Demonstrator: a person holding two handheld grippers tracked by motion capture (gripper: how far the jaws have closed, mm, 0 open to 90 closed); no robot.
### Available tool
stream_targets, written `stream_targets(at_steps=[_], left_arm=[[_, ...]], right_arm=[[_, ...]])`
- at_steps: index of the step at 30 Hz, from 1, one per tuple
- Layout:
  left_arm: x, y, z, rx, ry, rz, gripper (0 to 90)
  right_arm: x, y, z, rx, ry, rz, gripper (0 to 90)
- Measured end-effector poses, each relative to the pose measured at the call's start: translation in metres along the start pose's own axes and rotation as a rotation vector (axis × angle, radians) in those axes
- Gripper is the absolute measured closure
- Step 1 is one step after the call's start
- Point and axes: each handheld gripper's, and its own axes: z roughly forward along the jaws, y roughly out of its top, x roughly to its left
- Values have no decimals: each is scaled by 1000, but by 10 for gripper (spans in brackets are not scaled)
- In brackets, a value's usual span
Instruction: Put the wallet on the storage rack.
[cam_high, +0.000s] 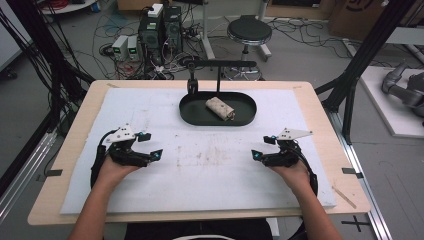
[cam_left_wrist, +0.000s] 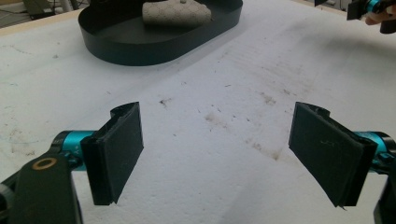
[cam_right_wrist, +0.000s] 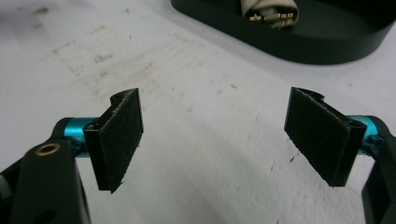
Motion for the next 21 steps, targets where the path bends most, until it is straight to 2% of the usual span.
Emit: stream_targets(at_steps=[6,9,21], left_arm=[[1,-1,3,5,1,0,177],[-1,-1,4,10,3,4,177],[-1,-2,5,6,-10,16,177]], right_arm=[[2,0,3,-12,3,-5,200],[1,-1,5,5,8,-4,200],[-3,0,1,-16,-25,5,200]])
